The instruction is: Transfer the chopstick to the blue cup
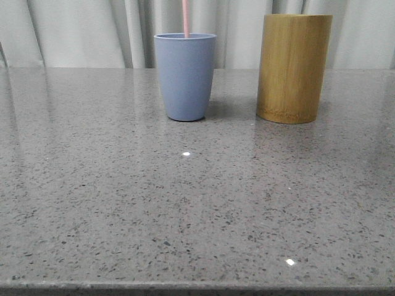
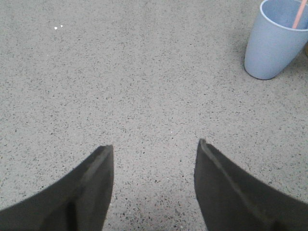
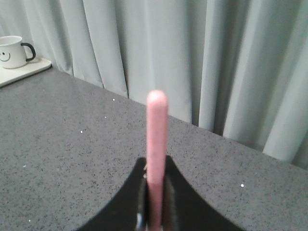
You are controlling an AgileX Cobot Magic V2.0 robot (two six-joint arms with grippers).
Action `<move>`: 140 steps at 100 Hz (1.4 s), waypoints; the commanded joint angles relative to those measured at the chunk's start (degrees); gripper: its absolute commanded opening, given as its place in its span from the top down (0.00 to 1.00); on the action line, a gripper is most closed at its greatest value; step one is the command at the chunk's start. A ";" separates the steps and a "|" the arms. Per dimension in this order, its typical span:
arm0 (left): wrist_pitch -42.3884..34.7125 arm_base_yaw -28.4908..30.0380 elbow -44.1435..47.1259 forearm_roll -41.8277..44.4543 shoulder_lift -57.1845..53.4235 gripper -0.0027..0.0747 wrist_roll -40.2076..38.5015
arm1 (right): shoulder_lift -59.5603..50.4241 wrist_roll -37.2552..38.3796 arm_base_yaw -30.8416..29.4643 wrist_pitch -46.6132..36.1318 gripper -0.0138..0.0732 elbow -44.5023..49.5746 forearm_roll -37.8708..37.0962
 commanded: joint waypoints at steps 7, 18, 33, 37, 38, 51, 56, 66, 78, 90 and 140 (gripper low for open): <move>-3.59 0.15 -1.49 0.25 -0.10 0.49 -0.65 | -1.60 -0.39 0.00 -3.80 0.78 -1.84 -0.02; -3.59 0.15 -1.49 0.25 -0.10 0.49 -0.65 | -1.60 -0.39 0.00 -3.52 0.62 -1.84 -0.02; -3.59 0.15 -1.49 0.25 -0.10 0.49 -0.65 | -1.66 -0.39 0.00 -2.61 0.55 -1.84 -0.02; -3.59 0.15 -1.49 0.25 -0.10 0.49 -0.65 | -1.71 -0.39 0.00 -2.02 0.55 -1.84 -0.02; -3.59 0.15 -1.49 0.25 -0.10 0.49 -0.65 | -1.78 -0.39 0.00 -1.80 0.55 -1.84 -0.02; -3.59 0.15 -1.49 0.25 -0.10 0.49 -0.65 | -2.82 -0.34 -0.32 1.46 0.55 -1.84 -0.02; -3.59 0.15 -1.49 0.25 -0.10 0.49 -0.65 | -3.44 -0.20 -0.82 2.45 0.55 -1.77 -0.02; -3.59 0.15 -1.49 0.25 -0.10 0.49 -0.65 | -5.14 -0.15 -2.00 4.30 0.56 -1.64 -0.02; -3.72 0.15 -1.49 0.25 -0.10 0.49 -0.65 | -7.56 -0.19 -4.04 7.51 0.56 -1.64 -0.02; -4.43 0.15 -1.49 0.25 -0.10 0.49 -0.65 | -10.84 -0.19 -6.38 9.90 0.61 -0.01 -0.02; -8.22 0.15 -1.41 0.82 -0.40 0.49 -0.65 | -36.54 0.94 -17.31 4.12 0.63 32.73 -0.02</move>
